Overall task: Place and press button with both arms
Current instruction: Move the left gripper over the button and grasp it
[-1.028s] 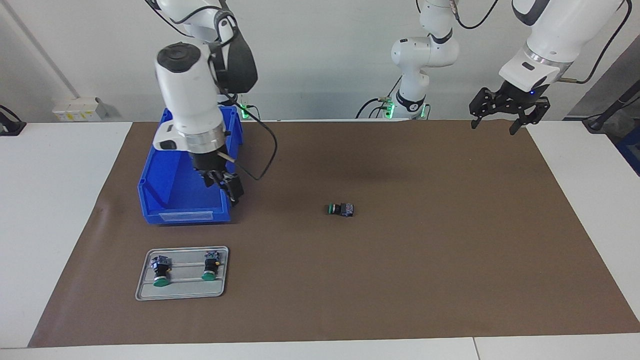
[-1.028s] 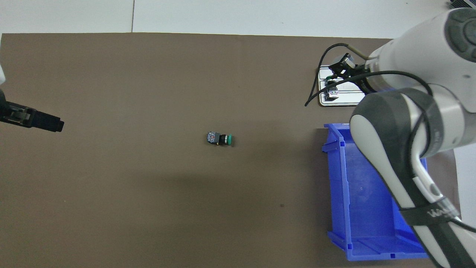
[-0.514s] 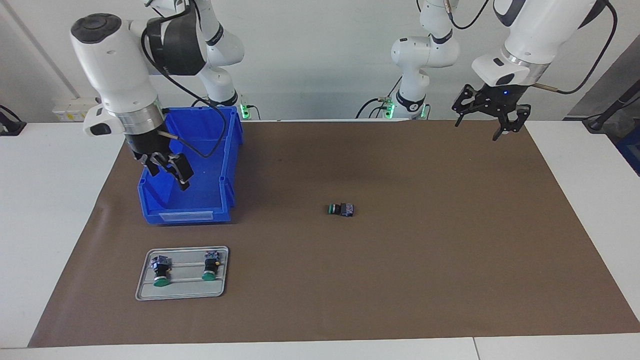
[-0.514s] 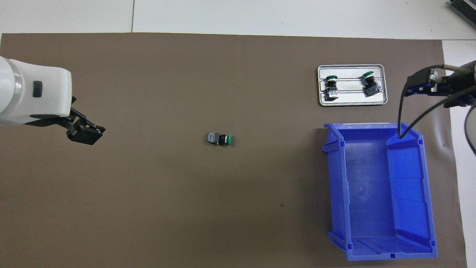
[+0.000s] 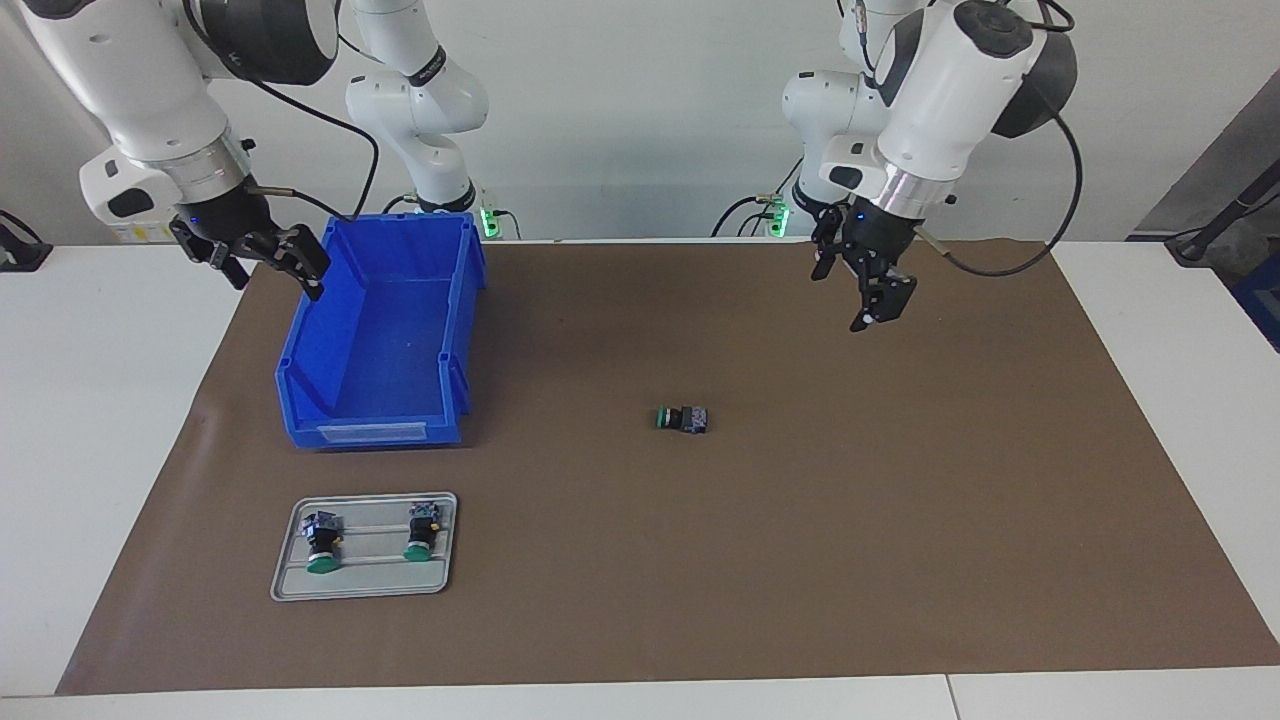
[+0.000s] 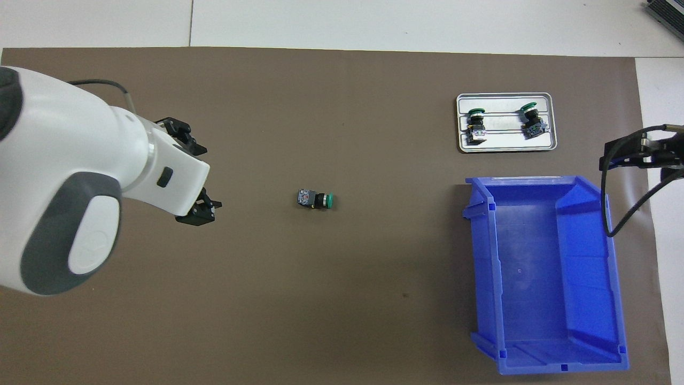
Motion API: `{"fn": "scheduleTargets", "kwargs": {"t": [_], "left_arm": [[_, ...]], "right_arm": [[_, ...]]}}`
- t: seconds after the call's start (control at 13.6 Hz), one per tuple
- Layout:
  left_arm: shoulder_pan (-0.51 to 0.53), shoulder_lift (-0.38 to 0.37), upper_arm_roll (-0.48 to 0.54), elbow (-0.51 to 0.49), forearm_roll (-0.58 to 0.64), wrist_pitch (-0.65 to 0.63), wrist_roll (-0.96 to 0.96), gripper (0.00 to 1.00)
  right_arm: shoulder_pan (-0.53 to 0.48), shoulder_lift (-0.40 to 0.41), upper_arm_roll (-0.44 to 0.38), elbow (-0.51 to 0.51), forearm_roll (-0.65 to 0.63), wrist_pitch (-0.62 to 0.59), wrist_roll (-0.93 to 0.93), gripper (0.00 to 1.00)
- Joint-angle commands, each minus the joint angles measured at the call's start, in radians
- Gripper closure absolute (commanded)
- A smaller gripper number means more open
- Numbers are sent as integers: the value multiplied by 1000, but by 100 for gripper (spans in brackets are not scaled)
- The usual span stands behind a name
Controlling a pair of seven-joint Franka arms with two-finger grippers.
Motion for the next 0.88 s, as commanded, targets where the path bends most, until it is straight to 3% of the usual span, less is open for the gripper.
{"fn": "scheduleTargets", "kwargs": {"t": [0.0,0.44,0.81], "left_arm": [[-77,85,14,-11,-11,122,33,2],[-163,254,12,-10,-10,257,32,4],[-250,389,17,-2,1,410,-91,4]], "right_arm": [[-9,-18,5,-25,0,20,-12,0],[-21,-18,5,-25,12,21,-16,0],[-20,-18,5,-27,13,20,-16,0]]}}
